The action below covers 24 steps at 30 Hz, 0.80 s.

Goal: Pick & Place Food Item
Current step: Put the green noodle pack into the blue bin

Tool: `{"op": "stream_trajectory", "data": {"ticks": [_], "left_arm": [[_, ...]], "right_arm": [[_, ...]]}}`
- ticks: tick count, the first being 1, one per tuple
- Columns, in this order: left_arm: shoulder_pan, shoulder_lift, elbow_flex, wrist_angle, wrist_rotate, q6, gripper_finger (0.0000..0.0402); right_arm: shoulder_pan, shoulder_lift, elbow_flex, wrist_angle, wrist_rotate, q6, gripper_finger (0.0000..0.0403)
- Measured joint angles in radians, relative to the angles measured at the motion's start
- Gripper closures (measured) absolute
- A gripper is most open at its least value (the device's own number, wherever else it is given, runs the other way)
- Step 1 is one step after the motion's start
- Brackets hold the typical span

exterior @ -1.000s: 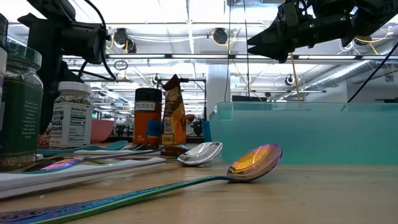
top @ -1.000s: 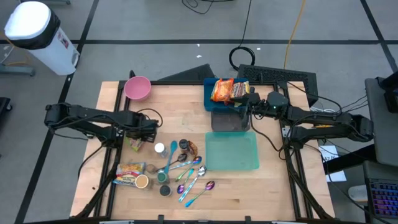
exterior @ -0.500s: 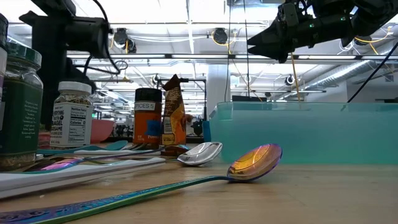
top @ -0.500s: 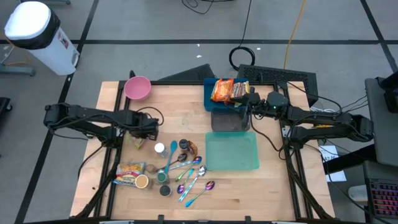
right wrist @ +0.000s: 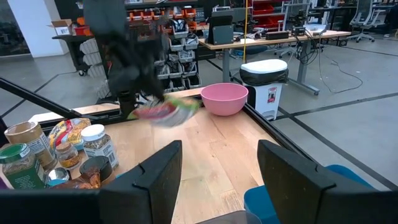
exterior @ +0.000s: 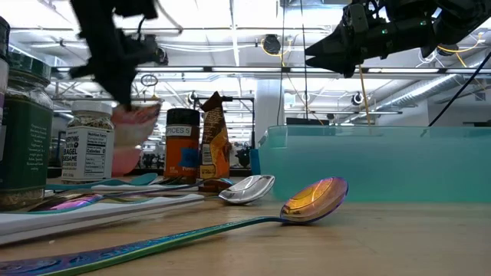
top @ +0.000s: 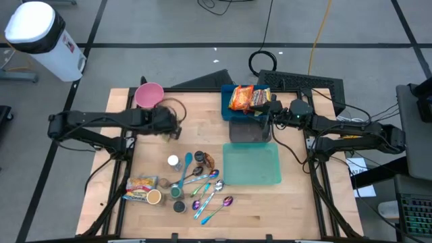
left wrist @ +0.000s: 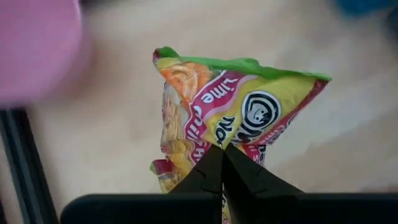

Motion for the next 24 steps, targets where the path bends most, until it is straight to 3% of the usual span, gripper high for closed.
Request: {"op": "stream_trajectory", "data": {"ticks": [4, 10, 17, 24], "left_arm": [[0.037, -0.001, 0.094, 0.165, -0.055, 0.206, 0.0395], [0.096, 0.0, 0.141, 0.533, 0.06, 0.515, 0.0396], [0.136, 0.034, 0.142, 0.778, 0.168, 0.63, 0.0397], [0.142, 0.117, 0.141, 0.854, 0.161, 0.684, 0.0395]], "right_arm": [[0.0, 0.0, 0.0, 0.0, 0.0, 0.0, 0.0202], [0.0, 0.0, 0.0, 0.0, 0.0, 0.0, 0.0202], [0.002, 0.024, 0.0, 0.041, 0.001, -0.019, 0.0202], [0.008, 0.149, 0.0, 0.344, 0.098, 0.043, 0.02]]}}
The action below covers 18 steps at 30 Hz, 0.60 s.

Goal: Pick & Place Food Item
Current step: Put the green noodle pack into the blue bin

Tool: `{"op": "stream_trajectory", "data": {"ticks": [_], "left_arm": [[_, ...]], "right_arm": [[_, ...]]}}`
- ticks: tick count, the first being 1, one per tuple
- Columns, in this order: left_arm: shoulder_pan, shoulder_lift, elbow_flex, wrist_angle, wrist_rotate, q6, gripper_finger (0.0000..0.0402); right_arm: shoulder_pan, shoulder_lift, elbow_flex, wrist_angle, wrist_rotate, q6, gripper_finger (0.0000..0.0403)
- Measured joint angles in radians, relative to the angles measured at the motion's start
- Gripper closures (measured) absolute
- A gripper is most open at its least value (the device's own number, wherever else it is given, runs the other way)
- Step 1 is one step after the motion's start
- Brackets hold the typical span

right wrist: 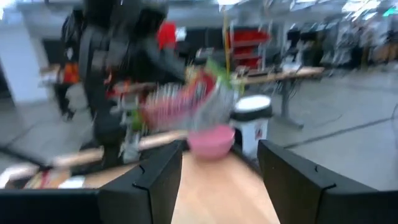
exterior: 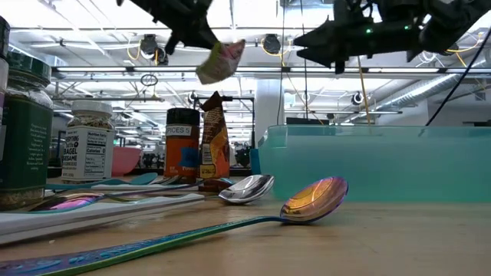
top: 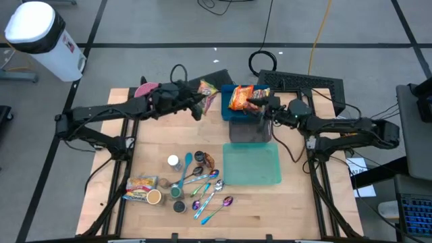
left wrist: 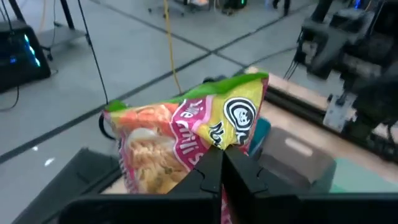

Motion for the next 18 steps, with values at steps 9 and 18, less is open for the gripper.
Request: {"op": "stream_trajectory", "data": {"ticks": [9, 18], "left_arm": [[0.0, 0.141, 0.0, 0.195, 0.0, 0.058, 0.0398], [0.0, 0.228, 0.0, 0.315, 0.006, 0.097, 0.0398]], "right_arm": [[-0.002, 0.217, 0.134, 0.053, 0.003, 0.04, 0.0157], [-0.068, 0.304, 0.196, 0.05, 0.033, 0.15, 0.0109]]}}
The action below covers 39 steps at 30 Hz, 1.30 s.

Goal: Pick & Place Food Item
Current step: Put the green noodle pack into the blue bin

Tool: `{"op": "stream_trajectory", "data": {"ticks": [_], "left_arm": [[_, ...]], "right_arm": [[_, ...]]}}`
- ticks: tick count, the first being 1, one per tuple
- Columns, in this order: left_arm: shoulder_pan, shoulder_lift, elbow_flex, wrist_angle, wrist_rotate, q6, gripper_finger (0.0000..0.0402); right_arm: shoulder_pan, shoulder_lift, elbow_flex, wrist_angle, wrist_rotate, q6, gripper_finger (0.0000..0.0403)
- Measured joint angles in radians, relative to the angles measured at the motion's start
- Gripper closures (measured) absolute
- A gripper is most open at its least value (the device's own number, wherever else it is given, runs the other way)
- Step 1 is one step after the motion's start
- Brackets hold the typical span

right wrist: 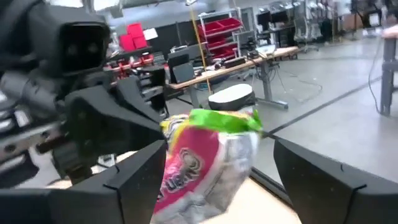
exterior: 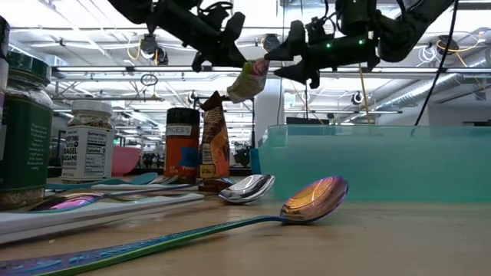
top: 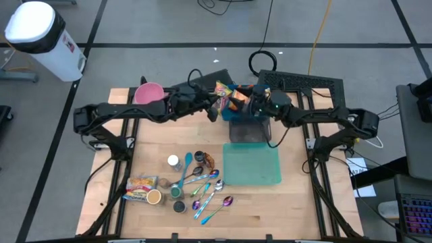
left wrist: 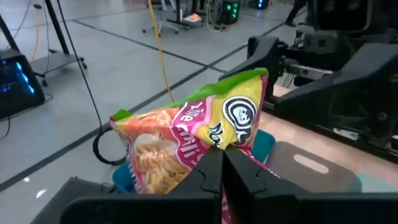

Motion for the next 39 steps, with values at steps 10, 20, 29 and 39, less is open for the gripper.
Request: {"op": "stream_trajectory", "data": {"ticks": [10, 20, 29, 39], "left_arm": [[0.002, 0.011, 0.0, 0.009, -0.001, 0.001, 0.0391], [0.002, 0.011, 0.0, 0.014, -0.001, 0.008, 0.0386], [0.002, 0.011, 0.0, 0.012, 0.0, 0.022, 0.0387], [-0.002, 0.01, 0.0, 0.006, 0.049, 0.117, 0.0392]], "right_arm": [[-0.029, 0.046, 0.018, -0.008, 0.048, 0.017, 0.015], [-0.032, 0.045, 0.018, 0.002, 0.045, 0.01, 0.0326], [-0.032, 0.045, 0.018, 0.002, -0.006, -0.03, 0.0399], [-0.047, 0.035, 0.018, -0.002, -0.043, -0.036, 0.0402]]}}
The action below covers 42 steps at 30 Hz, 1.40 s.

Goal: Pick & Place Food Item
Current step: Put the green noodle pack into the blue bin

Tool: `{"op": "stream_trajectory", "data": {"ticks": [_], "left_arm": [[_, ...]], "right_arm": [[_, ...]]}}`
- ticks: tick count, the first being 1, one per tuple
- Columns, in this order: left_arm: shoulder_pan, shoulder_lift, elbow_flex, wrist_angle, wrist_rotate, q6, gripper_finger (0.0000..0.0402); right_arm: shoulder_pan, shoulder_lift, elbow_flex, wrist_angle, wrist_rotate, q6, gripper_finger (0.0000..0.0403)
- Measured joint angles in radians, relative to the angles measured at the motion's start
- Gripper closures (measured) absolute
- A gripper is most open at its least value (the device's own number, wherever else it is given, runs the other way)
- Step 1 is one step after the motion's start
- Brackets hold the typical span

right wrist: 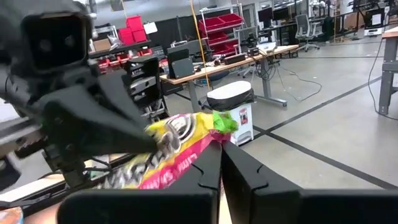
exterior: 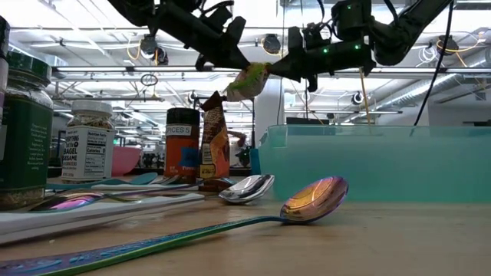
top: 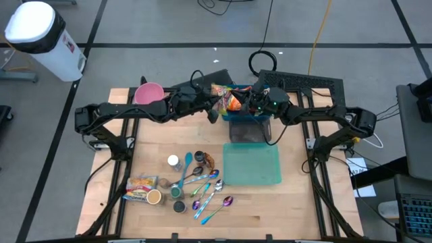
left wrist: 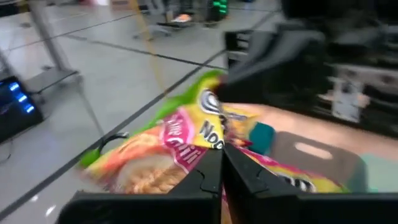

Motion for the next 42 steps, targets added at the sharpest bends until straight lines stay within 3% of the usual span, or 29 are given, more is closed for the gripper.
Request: {"op": "stream_trajectory", "data": {"ticks": [4, 11, 17, 23, 31, 35, 42], "left_arm": [[-0.012, 0.0, 0.0, 0.03, 0.059, 0.043, 0.0333], [-0.025, -0.01, 0.0, 0.053, 0.056, 0.074, 0.0203], [-0.032, -0.046, 0.0, 0.023, 0.057, 0.093, 0.0143], [-0.031, -0.062, 0.0, -0.011, 0.056, 0.114, 0.0119], [-0.031, -0.062, 0.0, -0.038, 0.056, 0.113, 0.0117], [-0.031, -0.062, 0.0, -0.043, 0.055, 0.112, 0.0117], [-0.031, -0.062, 0.0, -0.048, 0.055, 0.095, 0.0117]], "right_arm": [[-0.018, 0.001, 0.0, -0.018, -0.017, 0.004, 0.0403], [-0.1, 0.001, 0.0, -0.106, -0.018, 0.011, 0.0403], [-0.174, 0.001, 0.0, -0.18, -0.017, 0.025, 0.0403], [-0.188, 0.01, 0.0, -0.192, -0.05, 0.051, 0.0403], [-0.188, 0.032, 0.0, -0.133, -0.183, 0.051, 0.0403], [-0.19, 0.082, 0.0, -0.063, -0.274, 0.0, 0.0403], [-0.216, 0.254, 0.018, 0.016, -0.291, -0.012, 0.0403]]}}
